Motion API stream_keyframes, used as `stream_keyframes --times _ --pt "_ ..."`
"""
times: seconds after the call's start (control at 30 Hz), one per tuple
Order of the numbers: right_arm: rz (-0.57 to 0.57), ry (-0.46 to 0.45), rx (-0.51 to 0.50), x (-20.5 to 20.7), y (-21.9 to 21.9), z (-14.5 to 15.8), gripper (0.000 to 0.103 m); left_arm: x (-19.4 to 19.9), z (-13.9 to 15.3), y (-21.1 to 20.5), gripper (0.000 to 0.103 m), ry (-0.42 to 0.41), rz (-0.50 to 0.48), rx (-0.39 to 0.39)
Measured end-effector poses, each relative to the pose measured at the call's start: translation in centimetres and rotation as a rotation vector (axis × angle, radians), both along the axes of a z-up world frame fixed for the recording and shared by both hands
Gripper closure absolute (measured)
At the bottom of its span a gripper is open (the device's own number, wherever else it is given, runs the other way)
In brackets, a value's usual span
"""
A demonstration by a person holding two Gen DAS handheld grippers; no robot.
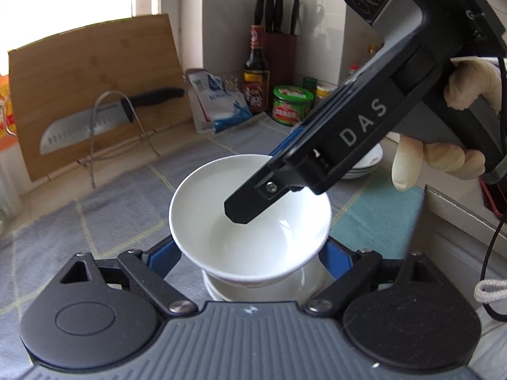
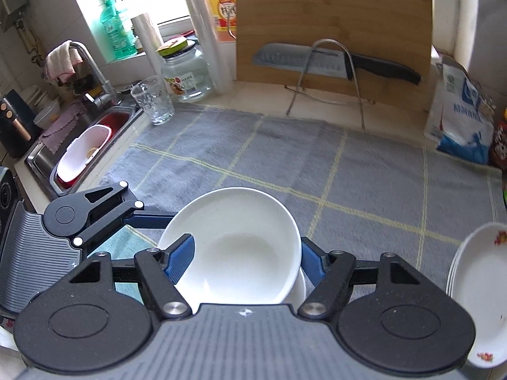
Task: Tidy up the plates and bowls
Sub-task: 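Lower the floral bowl into the white bowl and open the right tool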
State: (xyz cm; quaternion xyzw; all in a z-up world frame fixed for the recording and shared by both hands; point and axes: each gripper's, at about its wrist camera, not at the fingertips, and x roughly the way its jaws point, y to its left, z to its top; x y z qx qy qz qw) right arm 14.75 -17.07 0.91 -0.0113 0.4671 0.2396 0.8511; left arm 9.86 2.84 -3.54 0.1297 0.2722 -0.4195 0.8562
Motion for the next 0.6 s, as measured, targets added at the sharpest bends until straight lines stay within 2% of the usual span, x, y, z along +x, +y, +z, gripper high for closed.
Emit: stream_keyframes --times 0.37,0.6 --pt "-0.002 0.037 0.004 -0.4 -0.7 -1.6 0.027 0.1 -0.6 -0.5 0.011 0.066 -0.007 0.033" --pt "0.01 0.039 -0.005 -0.2 -0.3 -2.0 0.027 0.3 -0.7 -0.4 0.011 0.097 0.004 0.027"
